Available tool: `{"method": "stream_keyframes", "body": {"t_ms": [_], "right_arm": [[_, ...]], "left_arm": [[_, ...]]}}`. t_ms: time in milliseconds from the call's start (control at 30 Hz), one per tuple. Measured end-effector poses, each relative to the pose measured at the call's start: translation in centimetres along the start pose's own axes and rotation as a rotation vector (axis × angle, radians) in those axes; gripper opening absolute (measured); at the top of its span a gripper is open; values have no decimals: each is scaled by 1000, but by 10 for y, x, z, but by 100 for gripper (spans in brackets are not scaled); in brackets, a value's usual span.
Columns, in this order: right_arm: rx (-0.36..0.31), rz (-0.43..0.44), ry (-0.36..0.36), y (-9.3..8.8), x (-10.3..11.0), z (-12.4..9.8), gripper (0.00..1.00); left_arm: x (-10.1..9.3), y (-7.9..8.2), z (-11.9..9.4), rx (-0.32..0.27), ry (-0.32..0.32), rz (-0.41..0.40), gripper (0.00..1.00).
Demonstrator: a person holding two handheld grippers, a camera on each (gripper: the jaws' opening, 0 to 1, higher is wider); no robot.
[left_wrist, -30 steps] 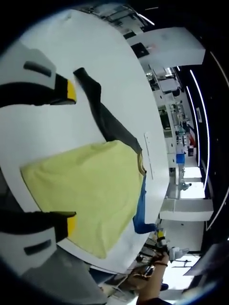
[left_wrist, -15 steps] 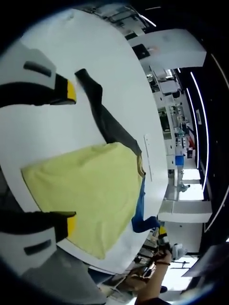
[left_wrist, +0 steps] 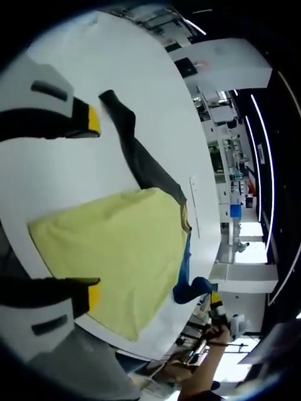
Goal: Fold the garment on the visible template until the final outline fits inside the template.
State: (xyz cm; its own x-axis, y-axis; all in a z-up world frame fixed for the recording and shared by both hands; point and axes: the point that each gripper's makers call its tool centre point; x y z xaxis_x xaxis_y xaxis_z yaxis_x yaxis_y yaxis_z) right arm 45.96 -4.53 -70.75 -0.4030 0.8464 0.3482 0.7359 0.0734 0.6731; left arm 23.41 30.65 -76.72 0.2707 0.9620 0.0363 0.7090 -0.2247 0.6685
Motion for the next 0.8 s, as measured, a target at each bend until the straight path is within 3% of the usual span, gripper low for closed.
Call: {"method": "stream_keyframes", "body": {"t_ms": [333, 800], "right_arm": [[90, -126, -11, 1, 31, 16, 0], [150, -206, 73, 5, 81, 49, 0]], "left_arm": [[2, 1, 0, -8, -3, -1, 89], [8, -4, -5, -12, 9, -18, 89]]}}
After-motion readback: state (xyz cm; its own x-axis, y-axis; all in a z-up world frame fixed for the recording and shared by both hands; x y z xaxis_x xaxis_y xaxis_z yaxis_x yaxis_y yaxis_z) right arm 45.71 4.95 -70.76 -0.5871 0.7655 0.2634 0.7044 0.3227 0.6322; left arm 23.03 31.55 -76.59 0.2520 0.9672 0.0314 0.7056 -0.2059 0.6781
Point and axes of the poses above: the point that each gripper's makers call its tool centre point, and the gripper's own axes: z roughly forward along the fingers, x roughly to its left, y roughly out of its top, and after that the axes turned 14 degrees about x, right-handed
